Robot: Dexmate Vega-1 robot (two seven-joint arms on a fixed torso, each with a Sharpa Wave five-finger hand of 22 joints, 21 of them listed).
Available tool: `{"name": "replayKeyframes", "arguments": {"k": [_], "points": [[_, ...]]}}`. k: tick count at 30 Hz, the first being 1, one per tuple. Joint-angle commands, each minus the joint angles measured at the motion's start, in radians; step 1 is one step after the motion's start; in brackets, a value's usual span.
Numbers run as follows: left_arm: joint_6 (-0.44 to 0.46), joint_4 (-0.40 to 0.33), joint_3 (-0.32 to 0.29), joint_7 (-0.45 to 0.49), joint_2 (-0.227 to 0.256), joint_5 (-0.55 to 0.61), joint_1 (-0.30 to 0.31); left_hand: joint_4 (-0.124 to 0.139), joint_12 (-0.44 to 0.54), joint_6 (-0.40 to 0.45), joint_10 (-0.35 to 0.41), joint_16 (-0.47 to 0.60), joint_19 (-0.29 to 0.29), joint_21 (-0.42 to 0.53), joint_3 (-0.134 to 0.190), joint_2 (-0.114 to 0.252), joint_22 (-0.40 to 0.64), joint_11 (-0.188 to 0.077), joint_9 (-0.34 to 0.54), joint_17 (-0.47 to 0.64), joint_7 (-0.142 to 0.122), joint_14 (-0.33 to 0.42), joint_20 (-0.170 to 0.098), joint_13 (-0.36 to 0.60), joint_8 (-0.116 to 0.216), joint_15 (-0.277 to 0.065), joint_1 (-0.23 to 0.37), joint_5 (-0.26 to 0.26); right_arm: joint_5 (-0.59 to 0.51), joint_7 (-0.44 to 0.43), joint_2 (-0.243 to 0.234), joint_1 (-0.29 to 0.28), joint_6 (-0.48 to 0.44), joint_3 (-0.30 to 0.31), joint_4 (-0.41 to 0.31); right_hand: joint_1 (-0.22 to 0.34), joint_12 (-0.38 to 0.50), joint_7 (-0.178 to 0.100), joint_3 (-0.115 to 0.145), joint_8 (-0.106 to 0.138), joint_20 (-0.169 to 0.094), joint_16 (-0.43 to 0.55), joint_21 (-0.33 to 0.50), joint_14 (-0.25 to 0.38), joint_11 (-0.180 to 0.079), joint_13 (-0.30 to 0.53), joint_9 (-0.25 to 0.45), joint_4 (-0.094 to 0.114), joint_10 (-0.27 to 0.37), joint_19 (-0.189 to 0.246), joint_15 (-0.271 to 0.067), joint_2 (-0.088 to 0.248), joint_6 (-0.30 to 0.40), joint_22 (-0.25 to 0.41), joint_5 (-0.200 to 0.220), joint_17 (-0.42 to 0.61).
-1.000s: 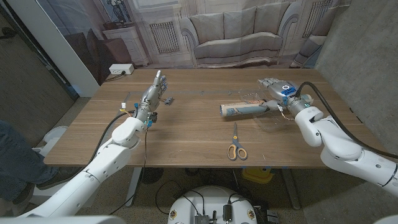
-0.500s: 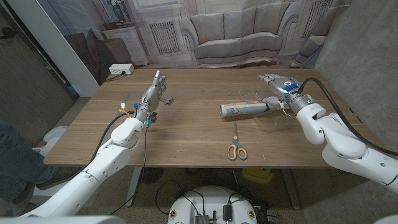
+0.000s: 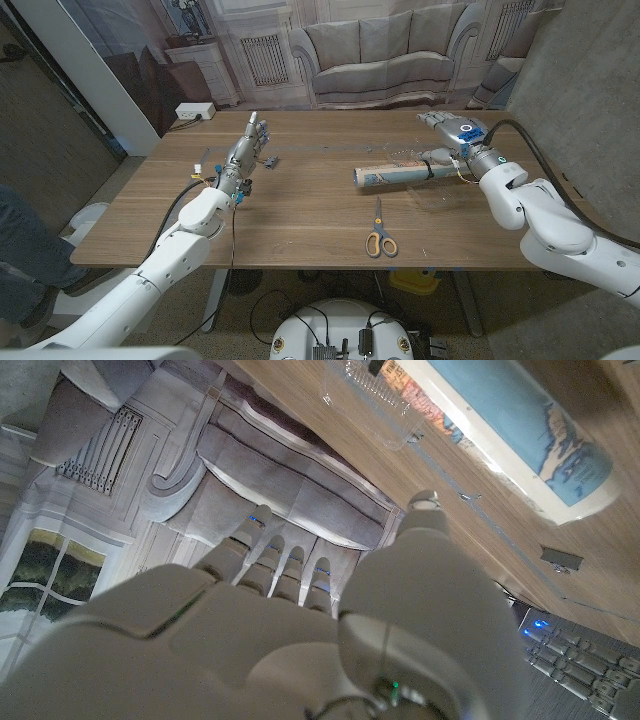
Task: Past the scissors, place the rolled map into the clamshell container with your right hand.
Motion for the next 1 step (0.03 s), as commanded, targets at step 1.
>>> {"name": "replayKeyframes", "arguments": {"k": [1], "points": [[0.012,-0.014,-0.003,0.006,0.006,-0.002,0.005,0.003,0.0,0.01,0.001,0.006,-0.006,0.002,-0.008,0.003,0.006,-0.002,0.003,0.003,0.003,-0.005,-0.006,0.005,0.002,-0.003,0.002,0.001,0.002,-0.026,0.015,0.011,0.017,-0.005,0.013,-0.008,0.007,0.001,-0.001,0.009,-0.037,0.006,0.007,0.009,-0.005,0.003,-0.001,0.006,0.002,0.001,-0.026,0.001,0.007,0.0,0.006,0.003]]}}
